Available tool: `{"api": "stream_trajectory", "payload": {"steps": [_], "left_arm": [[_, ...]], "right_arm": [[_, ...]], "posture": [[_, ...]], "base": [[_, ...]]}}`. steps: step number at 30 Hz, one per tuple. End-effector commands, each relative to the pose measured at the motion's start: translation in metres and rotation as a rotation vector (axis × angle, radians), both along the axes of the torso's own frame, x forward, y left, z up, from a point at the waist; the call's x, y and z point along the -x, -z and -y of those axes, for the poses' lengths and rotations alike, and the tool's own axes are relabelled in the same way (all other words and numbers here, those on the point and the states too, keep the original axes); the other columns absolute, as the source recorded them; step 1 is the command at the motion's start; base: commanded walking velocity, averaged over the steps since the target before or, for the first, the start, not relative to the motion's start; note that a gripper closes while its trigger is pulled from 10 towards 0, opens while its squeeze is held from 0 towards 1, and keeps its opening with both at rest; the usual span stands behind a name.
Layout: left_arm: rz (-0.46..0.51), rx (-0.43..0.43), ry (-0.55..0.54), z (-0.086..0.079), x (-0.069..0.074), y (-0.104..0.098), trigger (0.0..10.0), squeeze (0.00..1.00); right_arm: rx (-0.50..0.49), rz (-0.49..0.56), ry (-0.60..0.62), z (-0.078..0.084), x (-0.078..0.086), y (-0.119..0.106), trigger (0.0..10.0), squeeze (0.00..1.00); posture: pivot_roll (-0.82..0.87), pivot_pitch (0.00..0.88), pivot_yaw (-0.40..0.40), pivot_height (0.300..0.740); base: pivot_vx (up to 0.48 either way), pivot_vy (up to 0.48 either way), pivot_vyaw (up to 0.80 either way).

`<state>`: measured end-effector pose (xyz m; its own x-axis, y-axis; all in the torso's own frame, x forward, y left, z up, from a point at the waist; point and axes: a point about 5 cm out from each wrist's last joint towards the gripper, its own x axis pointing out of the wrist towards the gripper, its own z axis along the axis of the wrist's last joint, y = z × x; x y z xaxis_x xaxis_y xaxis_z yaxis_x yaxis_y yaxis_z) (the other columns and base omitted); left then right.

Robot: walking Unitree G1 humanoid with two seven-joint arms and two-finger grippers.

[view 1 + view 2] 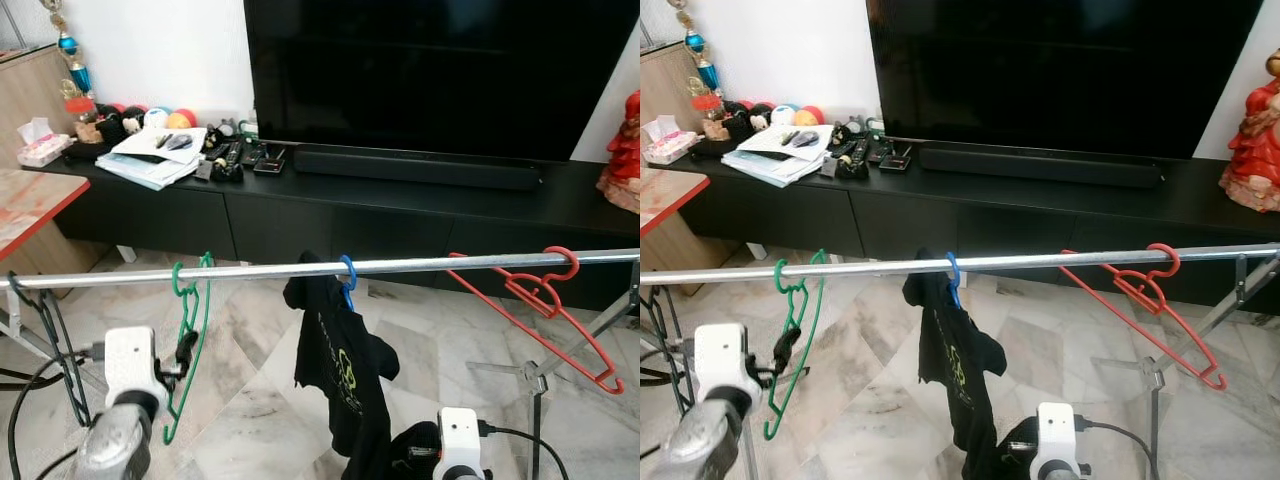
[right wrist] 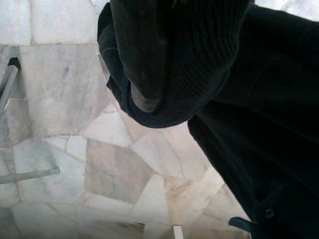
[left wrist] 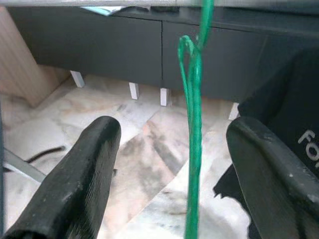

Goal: Hang hanger

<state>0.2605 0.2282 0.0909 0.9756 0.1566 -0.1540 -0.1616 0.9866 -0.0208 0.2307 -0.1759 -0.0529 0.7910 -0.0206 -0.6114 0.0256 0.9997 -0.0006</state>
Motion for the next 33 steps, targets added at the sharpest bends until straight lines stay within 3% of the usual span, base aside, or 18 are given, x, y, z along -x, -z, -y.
{"api": "stream_trajectory", "payload": {"steps": [1, 4, 8, 11, 12, 13, 14, 33], "left_arm": [[-0.045, 0.032, -0.003, -0.006, -0.005, 0.005, 10.0, 0.0], [-0.071, 0.059, 0.018, -0.009, -0.015, 0.007, 10.0, 0.0], [-0.072, 0.163, 0.012, -0.013, -0.028, 0.002, 10.0, 0.0], [-0.068, 0.151, 0.01, -0.015, -0.033, -0.002, 10.0, 0.0], [-0.065, 0.145, 0.01, -0.016, -0.035, -0.003, 4.8, 0.0], [-0.062, 0.139, 0.01, -0.017, -0.037, -0.004, 3.4, 0.0], [-0.05, 0.134, 0.019, -0.018, -0.039, -0.007, 0.0, 0.0], [-0.059, 0.121, 0.14, -0.009, -0.047, -0.011, 0.0, 0.0]], "right_arm": [[0.003, -0.001, -0.004, -0.001, 0.001, 0.0, 10.0, 0.0], [0.002, -0.003, -0.008, -0.002, 0.001, 0.001, 10.0, 0.0], [0.003, -0.006, -0.012, -0.002, 0.002, 0.001, 10.0, 0.0], [0.004, -0.006, -0.013, -0.002, 0.003, 0.002, 10.0, 0.0], [0.005, -0.007, -0.013, -0.002, 0.003, 0.002, 10.0, 0.0], [0.006, -0.007, -0.014, -0.002, 0.003, 0.002, 10.0, 0.0], [0.007, -0.008, -0.016, -0.002, 0.003, 0.002, 10.0, 0.0], [0.012, -0.022, -0.051, -0.005, 0.006, 0.004, 10.0, 0.0]], "posture": [[0.05, 0.044, 0.028, 0.74], [0.04, 0.043, 0.028, 0.74], [0.03, 0.035, 0.033, 0.74], [0.03, 0.031, 0.033, 0.74], [0.03, 0.031, 0.033, 0.74], [0.03, 0.031, 0.033, 0.74], [0.02, 0.027, 0.033, 0.74], [0.03, 0.045, 0.027, 0.74]], "base": [[0.0, 0.0, 0.0], [0.0, 0.0, 0.0], [0.0, 0.0, 0.0], [0.0, 0.0, 0.0], [0.0, 0.0, 0.0], [0.0, 0.0, 0.0], [0.0, 0.0, 0.0], [0.0, 0.0, 0.0]]}}
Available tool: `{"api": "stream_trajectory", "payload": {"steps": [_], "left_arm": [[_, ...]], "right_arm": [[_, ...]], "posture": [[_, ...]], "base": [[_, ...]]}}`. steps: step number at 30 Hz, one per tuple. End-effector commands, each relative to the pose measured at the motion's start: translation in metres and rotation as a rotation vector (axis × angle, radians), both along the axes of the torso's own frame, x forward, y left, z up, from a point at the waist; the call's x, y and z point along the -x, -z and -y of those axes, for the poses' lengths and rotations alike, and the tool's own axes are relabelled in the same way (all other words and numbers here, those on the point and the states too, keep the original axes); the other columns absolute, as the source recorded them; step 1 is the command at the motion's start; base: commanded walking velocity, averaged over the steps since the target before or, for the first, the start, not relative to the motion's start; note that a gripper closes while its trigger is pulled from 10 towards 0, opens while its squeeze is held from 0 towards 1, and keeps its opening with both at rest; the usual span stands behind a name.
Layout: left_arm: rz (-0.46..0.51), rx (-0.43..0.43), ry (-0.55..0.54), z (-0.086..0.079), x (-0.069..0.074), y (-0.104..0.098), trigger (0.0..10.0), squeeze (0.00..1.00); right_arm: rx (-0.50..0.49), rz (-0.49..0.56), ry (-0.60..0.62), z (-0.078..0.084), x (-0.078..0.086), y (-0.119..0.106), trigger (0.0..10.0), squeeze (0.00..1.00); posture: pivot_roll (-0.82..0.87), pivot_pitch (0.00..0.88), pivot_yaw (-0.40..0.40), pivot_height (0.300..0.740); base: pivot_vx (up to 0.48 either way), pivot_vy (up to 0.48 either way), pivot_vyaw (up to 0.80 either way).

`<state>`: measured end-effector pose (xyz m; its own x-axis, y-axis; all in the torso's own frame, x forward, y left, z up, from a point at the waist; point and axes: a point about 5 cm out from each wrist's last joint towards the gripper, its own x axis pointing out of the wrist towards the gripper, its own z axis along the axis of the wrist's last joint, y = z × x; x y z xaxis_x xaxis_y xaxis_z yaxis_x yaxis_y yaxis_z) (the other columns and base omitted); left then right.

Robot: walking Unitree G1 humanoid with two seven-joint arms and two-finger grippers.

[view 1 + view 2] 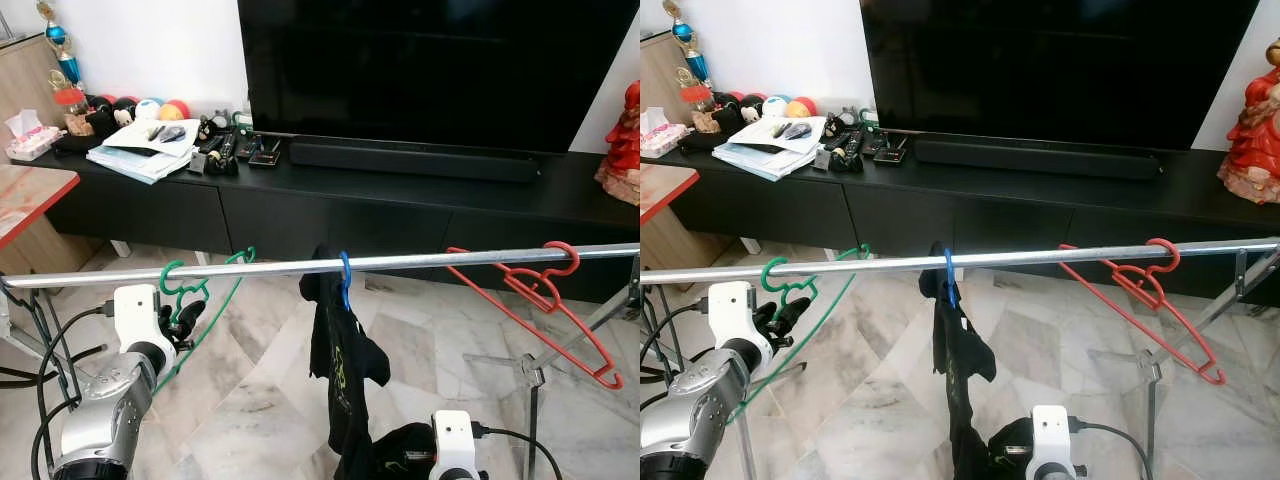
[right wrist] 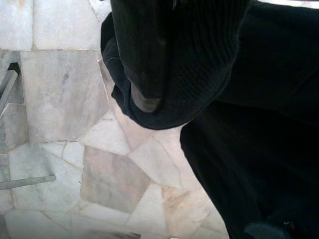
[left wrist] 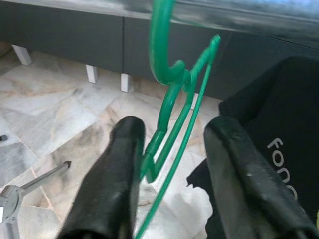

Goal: Hang hanger

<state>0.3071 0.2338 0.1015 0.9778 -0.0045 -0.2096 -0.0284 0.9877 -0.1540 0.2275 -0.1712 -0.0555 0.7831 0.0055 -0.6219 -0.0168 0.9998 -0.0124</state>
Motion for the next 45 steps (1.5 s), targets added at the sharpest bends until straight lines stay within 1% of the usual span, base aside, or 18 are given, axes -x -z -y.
{"api": "stream_trajectory", "payload": {"steps": [1, 16, 25, 36, 37, 39, 40, 41, 42, 43, 44, 45], "left_arm": [[-0.012, -0.018, 0.002, -0.003, -0.001, 0.0, 0.0, 0.0], [-0.021, -0.014, 0.036, 0.001, -0.001, 0.001, 0.0, 0.0], [-0.05, -0.036, 0.047, 0.003, 0.002, 0.006, 0.0, 0.0], [-0.059, -0.049, 0.055, 0.006, 0.003, 0.009, 0.0, 0.0], [-0.049, -0.062, 0.047, 0.005, 0.003, 0.008, 0.0, 0.0], [0.049, -0.091, 0.043, 0.007, 0.002, -0.003, 0.0, 0.0], [0.106, -0.092, 0.044, 0.009, 0.002, -0.01, 0.0, 0.0], [0.106, -0.092, 0.044, 0.009, 0.002, -0.01, 0.0, 0.0], [0.177, -0.082, 0.04, 0.011, 0.003, -0.02, 0.0, 0.0], [0.177, -0.082, 0.04, 0.011, 0.003, -0.02, 0.0, 0.0], [0.19, -0.111, 0.045, 0.012, 0.007, -0.022, 0.0, 0.0], [0.174, -0.129, 0.057, 0.012, 0.009, -0.019, 0.0, 0.0]], "right_arm": [[0.0, -0.009, -0.008, -0.001, 0.003, 0.002, 10.0, 0.0], [0.0, -0.02, -0.022, -0.003, 0.004, 0.003, 10.0, 0.0], [0.0, -0.022, -0.02, -0.003, 0.004, 0.003, 10.0, 0.0], [0.0, -0.024, -0.018, -0.003, 0.004, 0.003, 10.0, 0.0], [-0.001, -0.024, -0.017, -0.003, 0.004, 0.003, 10.0, 0.0], [-0.005, -0.023, -0.013, -0.003, 0.004, 0.003, 10.0, 0.0], [-0.006, -0.023, -0.011, -0.003, 0.004, 0.003, 10.0, 0.0], [-0.006, -0.023, -0.011, -0.003, 0.004, 0.003, 10.0, 0.0], [-0.004, -0.023, -0.011, -0.003, 0.005, 0.004, 10.0, 0.0], [-0.004, -0.023, -0.011, -0.003, 0.005, 0.004, 10.0, 0.0], [-0.004, -0.024, -0.011, -0.003, 0.005, 0.004, 10.0, 0.0], [-0.004, -0.024, -0.01, -0.003, 0.005, 0.004, 10.0, 0.0]], "posture": [[0.03, 0.045, 0.027, 0.74], [0.03, 0.053, 0.024, 0.74], [0.04, 0.055, 0.024, 0.74], [0.04, 0.057, 0.025, 0.74], [0.04, 0.057, 0.025, 0.74], [0.04, 0.058, 0.024, 0.74], [0.04, 0.058, 0.024, 0.74], [0.04, 0.058, 0.024, 0.74], [0.04, 0.059, 0.025, 0.74], [0.04, 0.059, 0.025, 0.74], [0.04, 0.057, 0.025, 0.74], [0.04, 0.057, 0.025, 0.74]], "base": [[0.0, 0.0, 0.0], [0.0, 0.0, 0.0], [0.0, 0.0, 0.0], [0.0, 0.0, 0.0], [0.0, 0.0, 0.0], [0.0, 0.0, 0.0], [0.0, 0.0, 0.0], [0.0, 0.0, 0.0], [0.0, 0.0, 0.0], [0.0, 0.0, 0.0], [0.0, 0.0, 0.0], [0.0, 0.0, 0.0]]}}
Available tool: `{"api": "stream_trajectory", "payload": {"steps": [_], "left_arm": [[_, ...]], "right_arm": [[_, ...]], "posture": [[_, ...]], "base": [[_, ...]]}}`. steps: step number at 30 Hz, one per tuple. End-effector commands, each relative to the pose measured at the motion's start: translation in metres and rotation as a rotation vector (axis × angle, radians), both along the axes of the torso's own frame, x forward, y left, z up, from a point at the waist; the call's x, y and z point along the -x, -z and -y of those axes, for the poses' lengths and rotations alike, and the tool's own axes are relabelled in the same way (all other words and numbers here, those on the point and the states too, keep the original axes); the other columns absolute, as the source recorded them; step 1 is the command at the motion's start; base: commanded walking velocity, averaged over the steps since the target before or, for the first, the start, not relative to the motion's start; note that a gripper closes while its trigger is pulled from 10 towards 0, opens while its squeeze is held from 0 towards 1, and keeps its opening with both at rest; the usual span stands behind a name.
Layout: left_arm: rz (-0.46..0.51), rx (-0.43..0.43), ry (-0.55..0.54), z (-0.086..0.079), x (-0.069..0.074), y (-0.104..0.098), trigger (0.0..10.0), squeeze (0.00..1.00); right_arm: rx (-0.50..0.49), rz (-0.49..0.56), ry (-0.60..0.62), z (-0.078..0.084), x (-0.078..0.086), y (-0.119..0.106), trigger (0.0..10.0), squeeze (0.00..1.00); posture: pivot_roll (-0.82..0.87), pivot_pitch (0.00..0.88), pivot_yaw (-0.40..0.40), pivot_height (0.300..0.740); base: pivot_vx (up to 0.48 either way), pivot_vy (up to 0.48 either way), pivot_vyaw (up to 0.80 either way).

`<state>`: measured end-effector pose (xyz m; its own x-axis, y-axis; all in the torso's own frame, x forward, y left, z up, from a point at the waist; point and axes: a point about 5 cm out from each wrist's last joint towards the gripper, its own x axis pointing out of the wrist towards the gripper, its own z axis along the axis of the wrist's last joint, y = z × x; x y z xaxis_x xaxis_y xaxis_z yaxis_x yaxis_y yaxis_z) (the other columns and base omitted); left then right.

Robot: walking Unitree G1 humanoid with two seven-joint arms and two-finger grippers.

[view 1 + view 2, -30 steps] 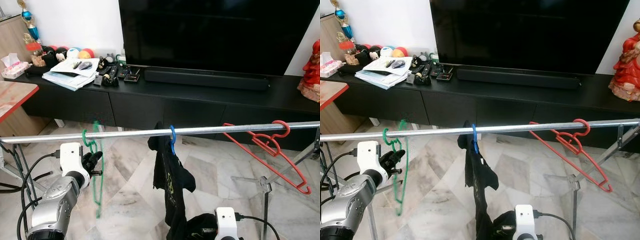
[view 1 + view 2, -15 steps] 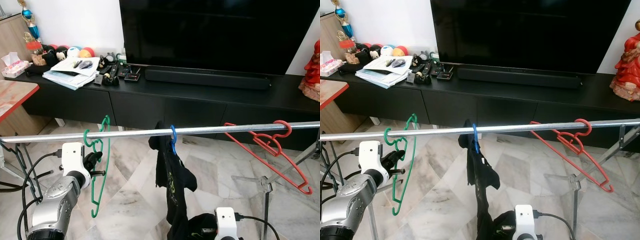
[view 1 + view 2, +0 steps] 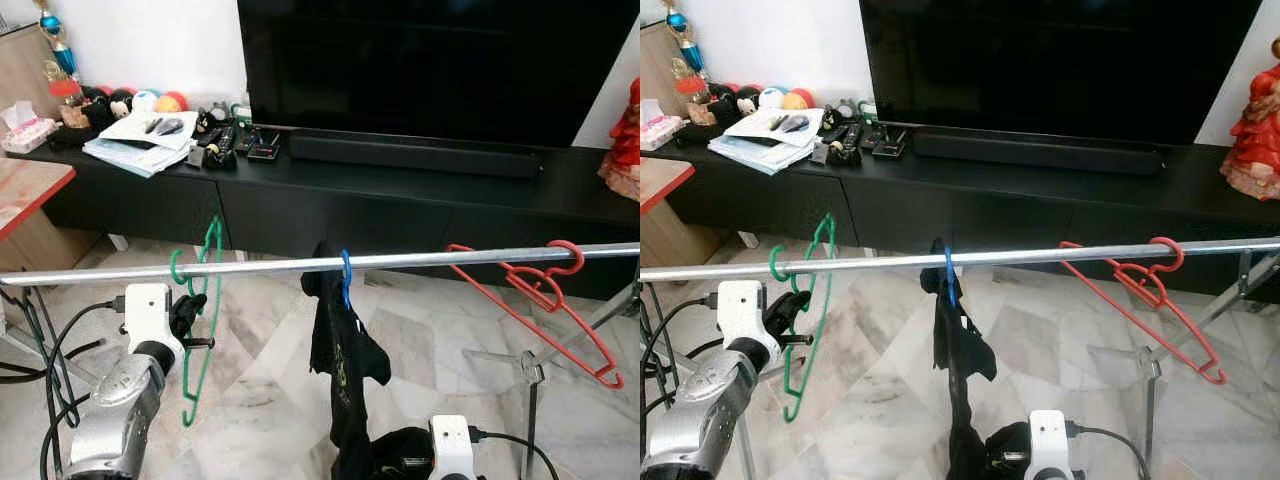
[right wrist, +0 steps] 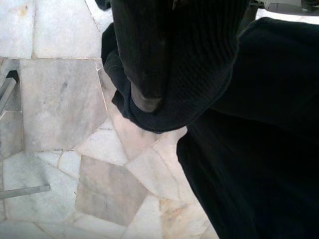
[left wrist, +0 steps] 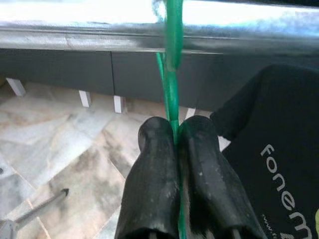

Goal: Hang hanger

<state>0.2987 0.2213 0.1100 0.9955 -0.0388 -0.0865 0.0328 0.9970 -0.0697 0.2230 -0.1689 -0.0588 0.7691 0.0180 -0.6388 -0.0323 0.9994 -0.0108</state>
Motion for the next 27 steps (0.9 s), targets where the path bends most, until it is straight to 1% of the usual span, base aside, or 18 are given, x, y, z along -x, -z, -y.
{"api": "stream_trajectory", "payload": {"steps": [1, 3, 4, 5, 8, 9, 10, 11, 12, 13, 15, 16, 19, 21, 24, 25, 26, 27], "left_arm": [[0.018, -0.056, 0.024, 0.001, 0.003, -0.005, 0.0, 0.0], [-0.026, -0.07, 0.049, 0.002, 0.011, 0.006, 0.0, 0.0], [-0.026, -0.07, 0.049, 0.002, 0.011, 0.006, 0.0, 0.0], [-0.044, -0.08, 0.052, 0.001, 0.019, 0.013, 0.0, 0.0], [-0.064, -0.118, 0.056, 0.0, 0.03, 0.022, 0.0, 0.0], [-0.079, -0.123, 0.048, -0.003, 0.037, 0.029, 0.4, 0.0], [-0.079, -0.123, 0.048, -0.003, 0.037, 0.029, 0.4, 0.0], [-0.087, -0.123, 0.042, -0.004, 0.041, 0.033, 2.0, 0.0], [-0.095, -0.133, 0.039, -0.005, 0.043, 0.035, 5.7, 0.0], [-0.107, -0.147, 0.038, -0.006, 0.046, 0.039, 10.0, 0.0], [-0.153, -0.165, 0.027, -0.01, 0.054, 0.054, 10.0, 0.0], [-0.153, -0.165, 0.027, -0.01, 0.054, 0.054, 10.0, 0.0], [-0.218, -0.165, 0.02, -0.01, 0.063, 0.073, 10.0, 0.0], [-0.237, -0.165, 0.022, -0.009, 0.066, 0.079, 10.0, 0.0], [-0.236, -0.174, 0.031, -0.006, 0.066, 0.082, 10.0, 0.0], [-0.197, -0.174, 0.022, -0.005, 0.062, 0.077, 10.0, 0.0], [-0.197, -0.174, 0.022, -0.005, 0.062, 0.077, 10.0, 0.0], [-0.164, -0.175, 0.005, -0.006, 0.057, 0.072, 10.0, 0.0]], "right_arm": [[-0.002, -0.003, 0.006, -0.001, 0.0, 0.0, 10.0, 0.0], [-0.002, -0.004, 0.006, -0.001, 0.001, 0.001, 10.0, 0.0], [-0.002, -0.004, 0.006, -0.001, 0.001, 0.001, 10.0, 0.0], [-0.001, -0.004, 0.008, -0.001, 0.001, 0.001, 10.0, 0.0], [-0.001, -0.004, 0.012, 0.0, 0.001, 0.001, 10.0, 0.0], [0.0, -0.006, 0.013, 0.0, 0.001, 0.001, 10.0, 0.0], [0.0, -0.006, 0.013, 0.0, 0.001, 0.001, 10.0, 0.0], [0.001, -0.007, 0.014, 0.001, 0.001, 0.001, 10.0, 0.0], [0.001, -0.007, 0.015, 0.001, 0.001, 0.001, 10.0, 0.0], [0.001, -0.006, 0.018, 0.002, 0.001, 0.001, 10.0, 0.0], [-0.003, -0.004, 0.035, 0.003, 0.001, 0.001, 10.0, 0.0], [-0.003, -0.004, 0.035, 0.003, 0.001, 0.001, 10.0, 0.0], [-0.004, -0.001, 0.051, 0.006, 0.001, 0.0, 10.0, 0.0], [-0.004, 0.0, 0.055, 0.006, 0.0, 0.0, 10.0, 0.0], [-0.002, 0.001, 0.056, 0.007, 0.0, 0.0, 10.0, 0.0], [-0.001, 0.002, 0.059, 0.008, 0.001, 0.0, 10.0, 0.0], [-0.001, 0.002, 0.059, 0.008, 0.001, 0.0, 10.0, 0.0], [0.0, 0.003, 0.061, 0.008, 0.001, 0.0, 10.0, 0.0]], "posture": [[0.04, 0.058, 0.025, 0.74], [0.04, 0.057, 0.028, 0.74], [0.04, 0.057, 0.028, 0.74], [0.04, 0.057, 0.029, 0.74], [0.04, 0.055, 0.03, 0.74], [0.04, 0.055, 0.03, 0.74], [0.04, 0.055, 0.03, 0.74], [0.04, 0.055, 0.03, 0.74], [0.04, 0.053, 0.031, 0.74], [0.04, 0.053, 0.03, 0.74], [0.04, 0.048, 0.032, 0.74], [0.04, 0.048, 0.032, 0.74], [0.03, 0.042, 0.033, 0.74], [0.03, 0.04, 0.033, 0.74], [0.03, 0.037, 0.034, 0.74], [0.03, 0.035, 0.031, 0.74], [0.03, 0.035, 0.031, 0.74], [0.03, 0.033, 0.03, 0.74]], "base": [[0.0, 0.0, 0.0], [0.0, 0.0, 0.0], [0.0, 0.0, 0.0], [0.0, 0.0, 0.0], [0.0, 0.0, 0.0], [0.0, 0.0, 0.0], [0.0, 0.0, 0.0], [0.0, 0.0, 0.0], [0.0, 0.0, 0.0], [0.0, 0.0, 0.0], [0.0, 0.0, 0.0], [0.0, 0.0, 0.0], [0.0, 0.0, 0.0], [0.0, 0.0, 0.0], [0.0, 0.0, 0.0], [0.0, 0.0, 0.0], [0.0, 0.0, 0.0], [0.0, 0.0, 0.0]]}}
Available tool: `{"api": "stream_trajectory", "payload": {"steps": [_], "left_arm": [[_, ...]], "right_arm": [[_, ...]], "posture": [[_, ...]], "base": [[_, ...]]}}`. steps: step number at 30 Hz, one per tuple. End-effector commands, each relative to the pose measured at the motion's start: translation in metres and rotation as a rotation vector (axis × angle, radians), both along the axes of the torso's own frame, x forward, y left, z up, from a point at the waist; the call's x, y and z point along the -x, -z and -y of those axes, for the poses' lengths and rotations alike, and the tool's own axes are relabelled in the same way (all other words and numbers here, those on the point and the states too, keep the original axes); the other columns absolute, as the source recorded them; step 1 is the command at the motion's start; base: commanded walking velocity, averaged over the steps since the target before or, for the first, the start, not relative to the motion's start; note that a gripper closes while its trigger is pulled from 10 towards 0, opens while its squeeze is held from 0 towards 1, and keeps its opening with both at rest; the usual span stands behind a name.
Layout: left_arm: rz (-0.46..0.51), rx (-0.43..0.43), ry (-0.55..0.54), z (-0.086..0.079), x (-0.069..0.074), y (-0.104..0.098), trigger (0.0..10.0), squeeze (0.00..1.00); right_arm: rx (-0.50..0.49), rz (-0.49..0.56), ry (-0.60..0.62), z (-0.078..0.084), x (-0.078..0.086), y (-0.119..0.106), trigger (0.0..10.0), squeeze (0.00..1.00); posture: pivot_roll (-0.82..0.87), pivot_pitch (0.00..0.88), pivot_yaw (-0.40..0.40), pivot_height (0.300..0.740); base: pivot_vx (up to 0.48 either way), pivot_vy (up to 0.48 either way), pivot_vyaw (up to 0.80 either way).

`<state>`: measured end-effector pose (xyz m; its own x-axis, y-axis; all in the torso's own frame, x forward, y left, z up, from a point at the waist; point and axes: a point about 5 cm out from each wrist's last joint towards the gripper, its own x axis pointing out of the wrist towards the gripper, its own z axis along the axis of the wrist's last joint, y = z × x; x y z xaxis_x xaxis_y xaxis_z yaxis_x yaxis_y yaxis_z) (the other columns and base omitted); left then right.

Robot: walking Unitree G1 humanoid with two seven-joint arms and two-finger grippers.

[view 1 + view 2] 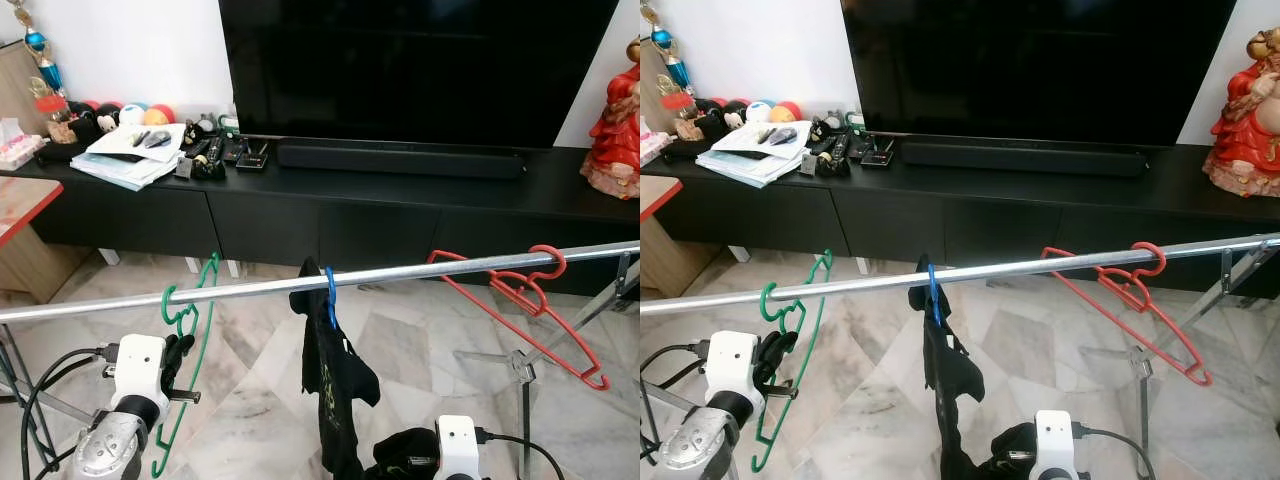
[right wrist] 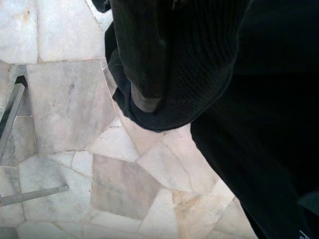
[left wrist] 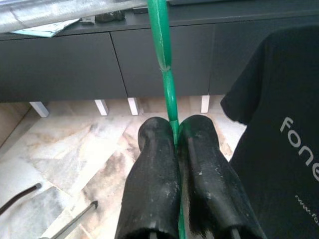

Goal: Hang hanger

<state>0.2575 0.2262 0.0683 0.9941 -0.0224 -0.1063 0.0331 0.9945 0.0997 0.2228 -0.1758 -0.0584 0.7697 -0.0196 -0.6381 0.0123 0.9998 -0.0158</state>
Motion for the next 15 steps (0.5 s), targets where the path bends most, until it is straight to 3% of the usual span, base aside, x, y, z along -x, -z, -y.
{"api": "stream_trajectory", "payload": {"steps": [1, 8, 15], "left_arm": [[-0.057, -0.005, -0.038, -0.004, 0.002, 0.012, 10.0, 0.0], [0.089, -0.027, -0.029, -0.003, -0.014, -0.017, 10.0, 0.0], [0.152, -0.069, -0.001, 0.003, -0.006, -0.027, 10.0, 0.0]], "right_arm": [[-0.003, 0.003, 0.017, 0.002, 0.0, 0.0, 10.0, 0.0], [-0.002, 0.009, 0.024, 0.004, -0.001, -0.001, 10.0, 0.0], [-0.004, 0.013, 0.026, 0.003, -0.001, -0.001, 10.0, 0.0]], "posture": [[0.03, 0.032, 0.032, 0.74], [0.03, 0.027, 0.037, 0.74], [0.04, 0.041, 0.034, 0.74]], "base": [[0.0, 0.0, 0.0], [0.0, 0.0, 0.0], [0.0, 0.0, 0.0]]}}
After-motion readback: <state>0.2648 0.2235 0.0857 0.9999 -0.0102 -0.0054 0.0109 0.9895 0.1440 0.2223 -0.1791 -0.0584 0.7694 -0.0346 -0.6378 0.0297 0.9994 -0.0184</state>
